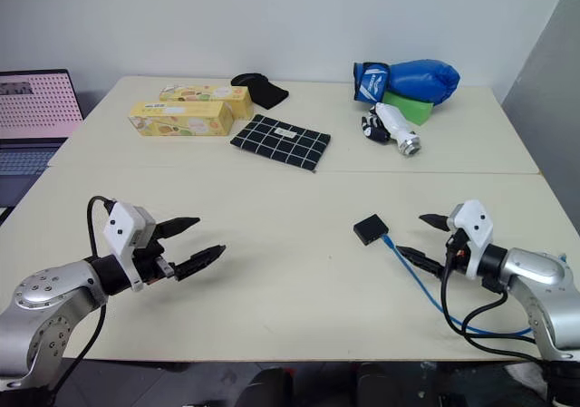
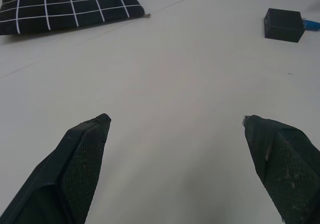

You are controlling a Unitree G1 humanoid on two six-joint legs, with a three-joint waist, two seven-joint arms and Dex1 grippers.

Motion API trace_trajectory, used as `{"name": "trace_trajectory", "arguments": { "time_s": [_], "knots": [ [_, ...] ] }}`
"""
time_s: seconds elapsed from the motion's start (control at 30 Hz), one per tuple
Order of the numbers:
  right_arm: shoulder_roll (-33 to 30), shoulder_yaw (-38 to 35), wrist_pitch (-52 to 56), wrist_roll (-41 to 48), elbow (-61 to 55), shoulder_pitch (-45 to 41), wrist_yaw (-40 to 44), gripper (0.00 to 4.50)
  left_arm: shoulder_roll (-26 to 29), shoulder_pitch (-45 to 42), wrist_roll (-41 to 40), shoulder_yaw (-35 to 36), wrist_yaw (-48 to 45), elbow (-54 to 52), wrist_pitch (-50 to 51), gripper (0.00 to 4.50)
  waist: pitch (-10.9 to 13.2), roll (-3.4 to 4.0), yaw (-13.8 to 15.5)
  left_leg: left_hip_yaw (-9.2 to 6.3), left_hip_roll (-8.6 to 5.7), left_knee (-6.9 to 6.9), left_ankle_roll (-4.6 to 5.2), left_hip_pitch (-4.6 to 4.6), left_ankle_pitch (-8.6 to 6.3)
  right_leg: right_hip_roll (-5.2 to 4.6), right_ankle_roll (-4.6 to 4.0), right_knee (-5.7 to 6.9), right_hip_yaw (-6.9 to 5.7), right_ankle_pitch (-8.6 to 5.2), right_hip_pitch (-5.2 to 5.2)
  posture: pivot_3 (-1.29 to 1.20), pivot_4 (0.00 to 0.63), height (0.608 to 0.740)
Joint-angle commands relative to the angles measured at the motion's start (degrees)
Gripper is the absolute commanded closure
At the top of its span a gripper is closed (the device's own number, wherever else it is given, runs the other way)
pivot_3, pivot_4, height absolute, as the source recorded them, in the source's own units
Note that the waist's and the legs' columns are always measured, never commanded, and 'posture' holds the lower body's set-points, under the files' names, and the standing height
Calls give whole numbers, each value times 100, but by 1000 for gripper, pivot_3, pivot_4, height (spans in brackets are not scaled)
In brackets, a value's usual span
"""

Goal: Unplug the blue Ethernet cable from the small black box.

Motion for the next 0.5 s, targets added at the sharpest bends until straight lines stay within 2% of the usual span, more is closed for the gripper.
{"name": "trace_trajectory", "arguments": {
  "time_s": [0.03,0.5],
  "knots": [
    [-72,-166,14,58,-135,-28,11,27,108,51,-133,232,-142,-239,-63,0,0,0,0,0,0,0,0,0,0,0,0,0,0,0,0,0,150,740],
    [104,53,20,-140,-377,116,-372,27,150,-2,-250,81,-262,-429,137,0,0,0,0,0,0,0,0,-1,0,0,0,-2,0,0,0,0,150,740]
  ]
}}
